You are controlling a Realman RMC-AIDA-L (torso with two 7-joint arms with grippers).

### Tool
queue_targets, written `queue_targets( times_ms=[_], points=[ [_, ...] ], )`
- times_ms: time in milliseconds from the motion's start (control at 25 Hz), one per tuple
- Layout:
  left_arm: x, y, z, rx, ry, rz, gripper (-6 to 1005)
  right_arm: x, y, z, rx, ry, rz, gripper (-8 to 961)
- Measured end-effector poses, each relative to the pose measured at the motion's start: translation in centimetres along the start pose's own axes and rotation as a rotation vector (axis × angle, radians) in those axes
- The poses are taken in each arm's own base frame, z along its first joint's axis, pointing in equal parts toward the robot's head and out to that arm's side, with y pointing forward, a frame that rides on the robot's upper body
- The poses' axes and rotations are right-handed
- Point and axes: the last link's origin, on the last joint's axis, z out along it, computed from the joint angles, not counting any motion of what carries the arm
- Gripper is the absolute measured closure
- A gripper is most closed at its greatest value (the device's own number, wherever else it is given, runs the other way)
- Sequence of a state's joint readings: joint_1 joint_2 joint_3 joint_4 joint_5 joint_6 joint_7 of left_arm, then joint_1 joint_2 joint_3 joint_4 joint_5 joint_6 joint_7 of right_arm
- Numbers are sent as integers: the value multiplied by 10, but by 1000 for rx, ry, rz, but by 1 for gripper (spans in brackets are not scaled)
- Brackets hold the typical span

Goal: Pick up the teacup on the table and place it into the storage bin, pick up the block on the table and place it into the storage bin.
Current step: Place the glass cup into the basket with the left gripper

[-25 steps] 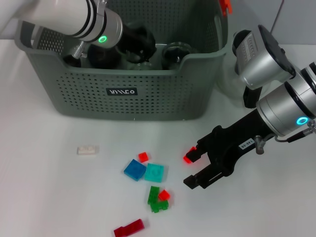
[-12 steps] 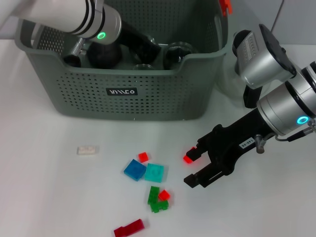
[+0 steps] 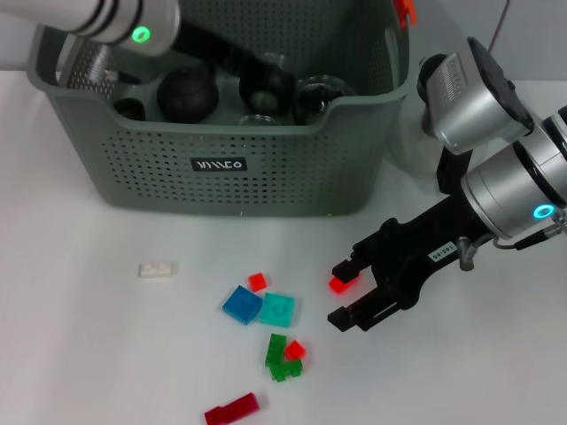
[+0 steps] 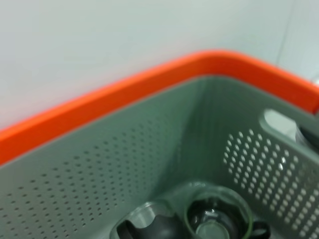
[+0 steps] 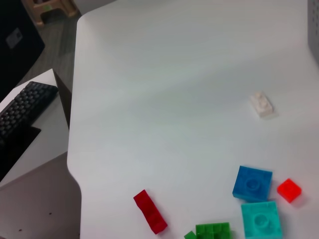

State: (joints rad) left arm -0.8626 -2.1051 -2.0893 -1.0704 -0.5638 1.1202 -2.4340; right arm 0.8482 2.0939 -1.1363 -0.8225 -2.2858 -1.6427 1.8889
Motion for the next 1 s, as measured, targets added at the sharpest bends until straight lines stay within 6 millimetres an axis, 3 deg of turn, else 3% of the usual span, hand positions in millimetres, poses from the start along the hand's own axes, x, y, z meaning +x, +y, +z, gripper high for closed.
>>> queue_targets(
  times_ms=[160, 200, 360, 480, 560, 720, 1000],
  points=[
    [-1, 5, -25, -68, 33, -53, 318, -1, -1, -2, 7, -8, -2, 190],
    [-4, 10, -39, -126, 52, -68, 301, -2, -2, -4, 10, -9, -7, 190],
    [-12, 18, -62, -229, 102, -86, 295, -1, -2, -6, 12, -11, -17, 190],
    [-27, 22, -90, -372, 207, -104, 294, 0, -4, -10, 17, -16, -28, 190],
    [-48, 22, -115, -536, 339, -110, 294, 1, -5, -12, 22, -18, -32, 190],
    [-73, 20, -127, -630, 402, -145, 293, 2, -7, -16, 29, -13, -39, 191],
    [-121, 26, -131, -733, 376, -157, 292, 3, -11, -24, 50, 17, -36, 191]
  ],
)
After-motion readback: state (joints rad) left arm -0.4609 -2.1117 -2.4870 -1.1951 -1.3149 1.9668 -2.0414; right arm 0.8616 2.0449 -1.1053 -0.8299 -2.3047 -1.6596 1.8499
